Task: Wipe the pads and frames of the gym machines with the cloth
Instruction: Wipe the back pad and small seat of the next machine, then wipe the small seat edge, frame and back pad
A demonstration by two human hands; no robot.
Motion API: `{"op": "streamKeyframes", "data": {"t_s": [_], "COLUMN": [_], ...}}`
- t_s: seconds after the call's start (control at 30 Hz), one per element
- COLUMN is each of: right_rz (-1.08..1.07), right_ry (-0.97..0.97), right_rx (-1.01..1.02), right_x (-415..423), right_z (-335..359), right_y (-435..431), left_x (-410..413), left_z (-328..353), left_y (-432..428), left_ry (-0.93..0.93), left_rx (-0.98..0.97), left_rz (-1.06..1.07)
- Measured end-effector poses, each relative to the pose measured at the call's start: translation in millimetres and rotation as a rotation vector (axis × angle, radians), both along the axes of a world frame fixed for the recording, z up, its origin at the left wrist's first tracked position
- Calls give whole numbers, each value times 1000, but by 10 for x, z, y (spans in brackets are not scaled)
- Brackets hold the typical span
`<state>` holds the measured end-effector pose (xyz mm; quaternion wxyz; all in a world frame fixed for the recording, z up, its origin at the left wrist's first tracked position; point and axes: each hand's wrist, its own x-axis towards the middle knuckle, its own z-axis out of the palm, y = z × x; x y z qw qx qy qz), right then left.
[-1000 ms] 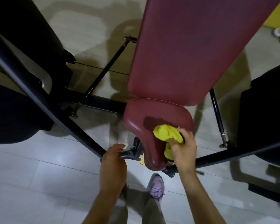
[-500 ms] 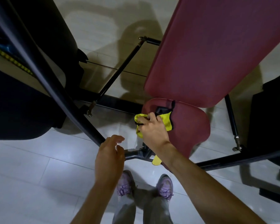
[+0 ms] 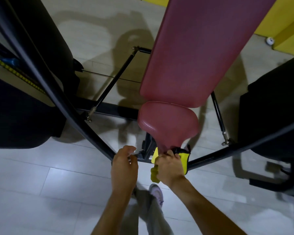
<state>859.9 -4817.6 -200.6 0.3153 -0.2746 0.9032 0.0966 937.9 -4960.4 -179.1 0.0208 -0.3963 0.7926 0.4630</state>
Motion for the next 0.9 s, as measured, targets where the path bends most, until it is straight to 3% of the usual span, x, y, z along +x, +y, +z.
{"op": "streamKeyframes", "data": {"t_s": [0.17, 0.3, 0.63, 0.9], "right_rz": [-837, -1157, -1049, -702], "right_ry": [-71, 3, 99, 264], "right_rx": [-637, -912, -1097, -1078], "right_x": [175, 311, 798, 795], "right_z": [483, 1112, 2415, 3008], "right_y": [682, 1024, 1675, 1585], "left_x": [204, 365, 810, 1294], "left_z": [405, 757, 2456, 3181], "left_y": [191, 349, 727, 577], "left_ry": [44, 62, 142, 209], "left_rx": [1, -117, -405, -570], "left_rz": [-32, -195, -406, -307]}}
